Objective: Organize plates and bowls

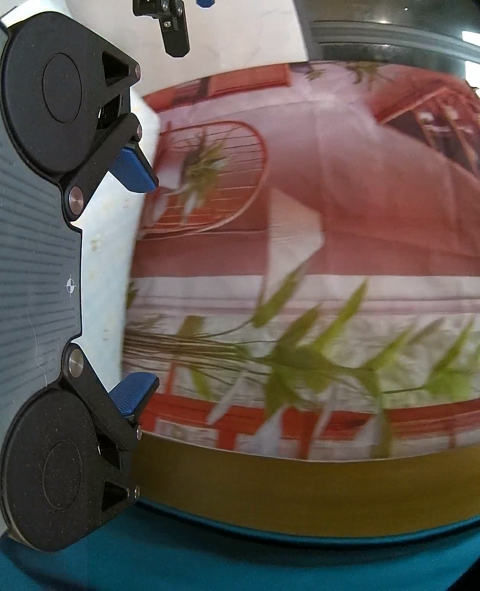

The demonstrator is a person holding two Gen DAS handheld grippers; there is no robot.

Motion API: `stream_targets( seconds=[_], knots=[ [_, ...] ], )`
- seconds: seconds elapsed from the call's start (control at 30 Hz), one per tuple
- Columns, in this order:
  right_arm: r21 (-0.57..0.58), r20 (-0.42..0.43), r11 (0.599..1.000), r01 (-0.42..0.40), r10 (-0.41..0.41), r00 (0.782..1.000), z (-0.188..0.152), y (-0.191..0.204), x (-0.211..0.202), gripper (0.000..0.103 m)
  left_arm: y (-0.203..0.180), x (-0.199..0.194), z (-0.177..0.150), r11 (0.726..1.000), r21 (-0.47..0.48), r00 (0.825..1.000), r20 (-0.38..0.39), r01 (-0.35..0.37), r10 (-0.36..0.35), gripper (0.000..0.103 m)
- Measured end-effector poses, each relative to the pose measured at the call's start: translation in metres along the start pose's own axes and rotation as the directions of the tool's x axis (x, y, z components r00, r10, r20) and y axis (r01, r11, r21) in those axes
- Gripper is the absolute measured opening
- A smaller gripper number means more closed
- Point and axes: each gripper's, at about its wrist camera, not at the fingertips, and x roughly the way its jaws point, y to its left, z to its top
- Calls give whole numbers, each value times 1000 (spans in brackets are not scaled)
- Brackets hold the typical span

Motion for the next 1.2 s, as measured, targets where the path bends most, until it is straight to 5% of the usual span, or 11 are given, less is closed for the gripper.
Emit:
stream_targets(
  seconds=[0.13, 0.37, 1.2],
  knots=[
    [-28, 52, 999, 26, -24, 998, 14, 10, -17, 103, 9, -10, 10, 999, -49, 1000, 25, 0, 1, 103],
    [-38, 75, 998, 43, -40, 996, 21, 22, -33, 103, -1, -29, 12, 1000, 5, 997, 81, 9, -10, 103],
    [9, 62, 999, 35, -35, 997, 19, 28, -40, 103, 0, -31, 5, 999, -45, 999, 47, -6, 8, 103]
  ],
)
